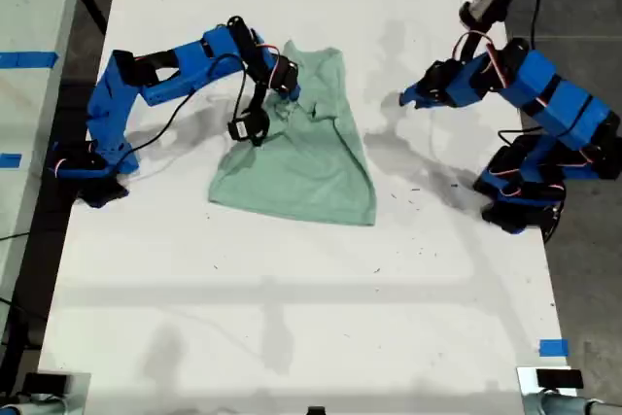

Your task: Fold tshirt

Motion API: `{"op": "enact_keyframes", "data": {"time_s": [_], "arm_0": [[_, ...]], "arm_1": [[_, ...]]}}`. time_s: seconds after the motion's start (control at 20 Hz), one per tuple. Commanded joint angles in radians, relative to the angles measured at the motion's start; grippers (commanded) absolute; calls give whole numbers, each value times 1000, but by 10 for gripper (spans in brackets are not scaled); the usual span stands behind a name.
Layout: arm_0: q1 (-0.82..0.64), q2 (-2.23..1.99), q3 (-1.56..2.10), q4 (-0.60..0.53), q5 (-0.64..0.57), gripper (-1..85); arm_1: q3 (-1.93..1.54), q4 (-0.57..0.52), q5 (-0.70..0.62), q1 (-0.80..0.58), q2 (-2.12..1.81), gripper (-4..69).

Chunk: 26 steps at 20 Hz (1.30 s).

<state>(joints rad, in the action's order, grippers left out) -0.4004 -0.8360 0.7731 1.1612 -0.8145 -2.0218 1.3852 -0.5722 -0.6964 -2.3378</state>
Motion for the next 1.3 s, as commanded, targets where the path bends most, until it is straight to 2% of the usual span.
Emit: {"op": "enact_keyframes", "data": {"time_s": [0.0, 0.05, 0.15, 0.4, 0.5, 0.55, 0.7, 0.85, 0.95, 1.0, 1.25], "arm_0": [[-18, 95, -83, -48, -3, 247], [-37, 118, -83, -20, 3, 290], [-58, 75, -78, 77, 18, 313], [-86, -334, -3, 350, 21, 311], [-89, -471, 101, 466, 55, 300], [-77, -541, 190, 485, 87, 294], [9, -804, 592, 383, 201, 277], [112, -994, 923, 291, 350, 222], [187, -1000, 1006, 291, 425, 130], [216, -979, 1017, 316, 472, 114], [291, -980, 1034, 279, 532, 165]], "arm_1": [[-3, -8, 15, 8, -43, 99], [-8, -11, 18, 11, -48, 99], [-23, -12, 18, 14, -55, 98], [-77, -5, 17, 49, -117, 122], [-89, -5, 20, 112, -121, 148], [-95, -14, 20, 152, -115, 169], [-104, -46, 18, 268, -78, 235], [-120, -95, 29, 373, 2, 262], [-132, -147, 41, 434, 83, 276], [-137, -178, 48, 459, 123, 282], [-218, -368, 103, 518, 324, 262]]}}
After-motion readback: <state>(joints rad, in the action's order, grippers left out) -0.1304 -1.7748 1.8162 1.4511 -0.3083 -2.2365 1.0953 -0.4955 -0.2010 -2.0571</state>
